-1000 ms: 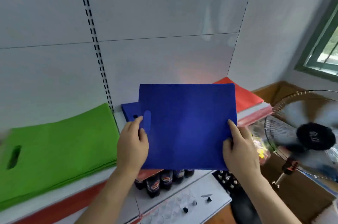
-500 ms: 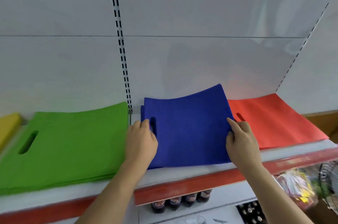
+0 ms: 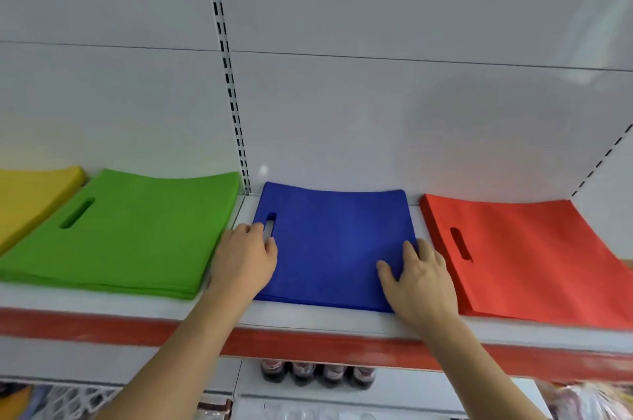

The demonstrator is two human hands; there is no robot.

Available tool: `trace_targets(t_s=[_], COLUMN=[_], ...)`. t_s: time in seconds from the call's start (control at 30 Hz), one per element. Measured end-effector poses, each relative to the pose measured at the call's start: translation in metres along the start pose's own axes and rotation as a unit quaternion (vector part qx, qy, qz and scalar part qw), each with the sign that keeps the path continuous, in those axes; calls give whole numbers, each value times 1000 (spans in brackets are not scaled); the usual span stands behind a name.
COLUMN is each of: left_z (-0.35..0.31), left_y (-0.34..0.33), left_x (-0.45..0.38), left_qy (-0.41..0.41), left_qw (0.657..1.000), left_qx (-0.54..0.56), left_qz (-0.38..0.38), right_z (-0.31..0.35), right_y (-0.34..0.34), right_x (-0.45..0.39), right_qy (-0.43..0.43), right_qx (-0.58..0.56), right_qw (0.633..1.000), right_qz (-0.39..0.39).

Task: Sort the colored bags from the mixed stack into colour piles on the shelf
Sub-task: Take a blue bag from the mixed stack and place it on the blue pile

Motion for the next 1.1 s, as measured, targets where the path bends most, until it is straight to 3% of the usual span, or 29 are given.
trace_targets(t_s=[0.27,0.43,0.57,0.8,1.1], left_z=[-13,-22,-7,69,227], left_y=[6,22,43,77,134], left_x=[1,17,41,102,227], left_qy=[12,15,31,94,173], left_qw=[998,998,996,991,978], left_qx=[-53,-60,-68,-74,-75], left_qz=[29,-12,-47,-55,-92], right_z=[4,16,46,125,299], right_y=[8,21,18,2,-35], right_x=[2,6,25,84,217], right_qy=[31,87,133,248,375], right_qx=[39,42,6,-34,-96], right_qw=[999,994,990,966,920], right_qz=[13,-54,-55,-71,-60])
Point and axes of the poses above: each hand's wrist, its own x-axis away from the middle knuckle, its own y-axis out of the back of the hand, z = x × y, the point moved 2 cm from there along -x, towards the middle knuckle, and after that the axes turned 13 degrees about -y, right-handed, at the moved point
